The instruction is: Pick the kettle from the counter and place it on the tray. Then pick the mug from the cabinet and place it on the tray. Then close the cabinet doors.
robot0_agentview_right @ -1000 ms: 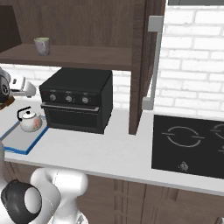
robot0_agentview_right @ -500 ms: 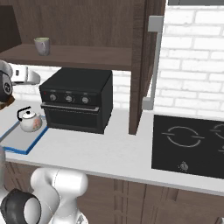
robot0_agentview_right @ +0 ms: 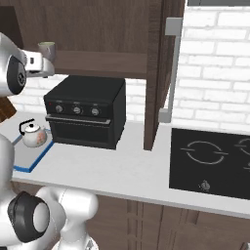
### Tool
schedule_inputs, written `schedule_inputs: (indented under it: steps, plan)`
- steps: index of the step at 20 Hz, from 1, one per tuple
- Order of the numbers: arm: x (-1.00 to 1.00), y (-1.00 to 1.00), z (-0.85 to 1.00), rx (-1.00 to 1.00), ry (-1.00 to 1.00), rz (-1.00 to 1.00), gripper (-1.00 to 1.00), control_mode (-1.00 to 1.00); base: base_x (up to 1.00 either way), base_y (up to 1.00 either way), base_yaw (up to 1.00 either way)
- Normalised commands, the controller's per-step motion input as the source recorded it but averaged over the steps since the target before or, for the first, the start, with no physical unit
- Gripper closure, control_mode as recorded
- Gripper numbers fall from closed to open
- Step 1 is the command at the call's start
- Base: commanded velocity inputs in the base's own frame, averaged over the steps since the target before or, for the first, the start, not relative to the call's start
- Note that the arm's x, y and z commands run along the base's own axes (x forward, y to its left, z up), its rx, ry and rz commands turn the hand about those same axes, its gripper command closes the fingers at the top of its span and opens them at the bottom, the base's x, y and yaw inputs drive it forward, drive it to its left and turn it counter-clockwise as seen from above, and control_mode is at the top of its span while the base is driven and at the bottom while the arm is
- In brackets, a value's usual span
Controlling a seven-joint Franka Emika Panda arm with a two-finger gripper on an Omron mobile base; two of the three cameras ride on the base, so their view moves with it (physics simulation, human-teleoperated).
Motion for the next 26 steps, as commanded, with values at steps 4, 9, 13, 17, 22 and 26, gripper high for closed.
schedule_inputs:
  steps: [4, 9, 13, 17, 22, 26]
  plan:
    - [0.47, -0.11, 0.21, 0.00, -0.17, 0.14, -1.00, -1.00, 0.00, 0.00, 0.00]
    - [0.57, -0.01, 0.13, 0.05, -0.01, 0.12, -1.00, -1.00, 0.00, 0.00, 0.00]
    - [0.58, 0.08, 0.07, 0.06, 0.00, 0.09, -1.00, -1.00, 0.00, 0.00, 0.00]
    - [0.55, 0.01, 0.15, 0.10, 0.00, 0.08, -1.00, -1.00, 0.00, 0.00, 0.00]
    - [0.48, 0.14, 0.07, 0.10, 0.00, 0.06, -1.00, -1.00, 0.00, 0.00, 0.00]
    - [0.34, 0.29, 0.00, 0.06, -0.02, 0.02, -1.00, -1.00, 0.00, 0.00, 0.00]
